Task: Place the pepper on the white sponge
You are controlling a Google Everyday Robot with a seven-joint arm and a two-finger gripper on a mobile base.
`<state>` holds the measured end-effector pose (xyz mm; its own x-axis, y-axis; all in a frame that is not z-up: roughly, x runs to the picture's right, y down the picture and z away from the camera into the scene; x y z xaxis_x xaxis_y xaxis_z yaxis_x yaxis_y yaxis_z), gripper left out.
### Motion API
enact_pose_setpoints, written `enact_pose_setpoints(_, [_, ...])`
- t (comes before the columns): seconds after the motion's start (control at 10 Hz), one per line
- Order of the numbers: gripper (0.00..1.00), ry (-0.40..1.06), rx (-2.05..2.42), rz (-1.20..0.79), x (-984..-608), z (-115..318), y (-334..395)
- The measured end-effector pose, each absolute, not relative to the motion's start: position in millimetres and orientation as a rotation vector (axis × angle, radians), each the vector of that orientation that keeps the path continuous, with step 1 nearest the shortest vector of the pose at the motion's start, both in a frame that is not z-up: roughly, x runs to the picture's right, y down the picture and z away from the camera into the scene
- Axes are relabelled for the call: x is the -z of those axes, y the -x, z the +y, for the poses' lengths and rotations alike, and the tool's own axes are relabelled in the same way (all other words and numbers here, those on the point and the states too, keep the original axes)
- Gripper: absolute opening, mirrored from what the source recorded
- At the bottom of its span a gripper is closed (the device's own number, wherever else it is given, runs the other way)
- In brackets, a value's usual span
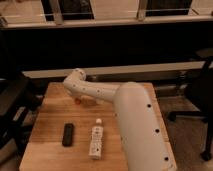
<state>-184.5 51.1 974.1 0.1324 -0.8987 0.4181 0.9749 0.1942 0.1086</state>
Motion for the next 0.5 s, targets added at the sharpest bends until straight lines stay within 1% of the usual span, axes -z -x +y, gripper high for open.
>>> enact_pose_setpoints(0.1, [0.0,0.21,1.374,-0.439,-974,52,185])
enact_pose_setpoints(0.4, [0.0,0.169,1.379,-0.449,-966,35,193])
enact_pose_setpoints(0.5, [0.0,0.119,1.396,-0.445,-947,24,198])
